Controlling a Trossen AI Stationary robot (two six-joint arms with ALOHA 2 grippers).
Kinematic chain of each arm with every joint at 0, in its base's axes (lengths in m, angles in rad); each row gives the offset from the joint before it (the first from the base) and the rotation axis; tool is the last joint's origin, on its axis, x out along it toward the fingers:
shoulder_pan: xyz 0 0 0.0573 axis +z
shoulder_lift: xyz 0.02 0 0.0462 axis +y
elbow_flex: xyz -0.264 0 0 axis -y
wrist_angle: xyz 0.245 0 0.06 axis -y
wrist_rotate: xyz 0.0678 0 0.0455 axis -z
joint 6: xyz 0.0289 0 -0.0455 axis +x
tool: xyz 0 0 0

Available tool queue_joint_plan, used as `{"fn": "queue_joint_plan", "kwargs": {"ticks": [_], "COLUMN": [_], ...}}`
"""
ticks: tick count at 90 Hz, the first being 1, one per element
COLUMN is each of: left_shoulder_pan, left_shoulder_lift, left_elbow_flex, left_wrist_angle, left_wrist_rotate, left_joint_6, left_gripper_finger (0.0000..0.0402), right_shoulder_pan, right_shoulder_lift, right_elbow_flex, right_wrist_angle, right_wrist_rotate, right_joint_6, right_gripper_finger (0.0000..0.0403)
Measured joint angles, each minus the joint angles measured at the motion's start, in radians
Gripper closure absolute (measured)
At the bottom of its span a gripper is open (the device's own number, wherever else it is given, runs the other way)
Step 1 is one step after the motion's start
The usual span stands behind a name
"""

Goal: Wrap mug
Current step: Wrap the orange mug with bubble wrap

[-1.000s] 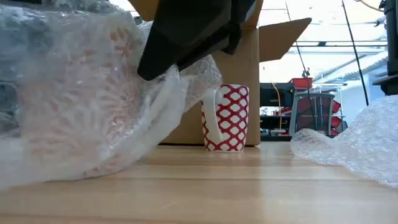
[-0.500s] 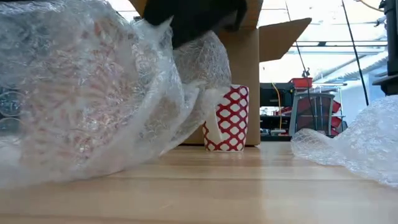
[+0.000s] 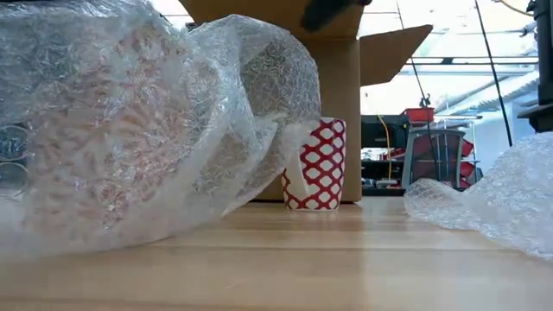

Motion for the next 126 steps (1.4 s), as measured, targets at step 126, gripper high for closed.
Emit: {"fn": "queue_joint_plan", "kwargs": {"ticks": [126], "left_shoulder_pan": [-0.006], "left_shoulder_lift": [-0.004], "left_elbow_flex": [0.156], "left_wrist_angle": [-0.345], "left_wrist_rotate": [-0.004], "left_joint_6": [-0.061], "left_gripper_finger": [0.0258], "right_shoulder_pan": [-0.043], "right_shoulder_lift": [0.203], "right_elbow_flex": [0.003], "right_wrist_angle": [0.508], "right_wrist_rotate": [-0.036], "right_joint_6": [-0.264], "right_gripper_finger": [0.0186]}}
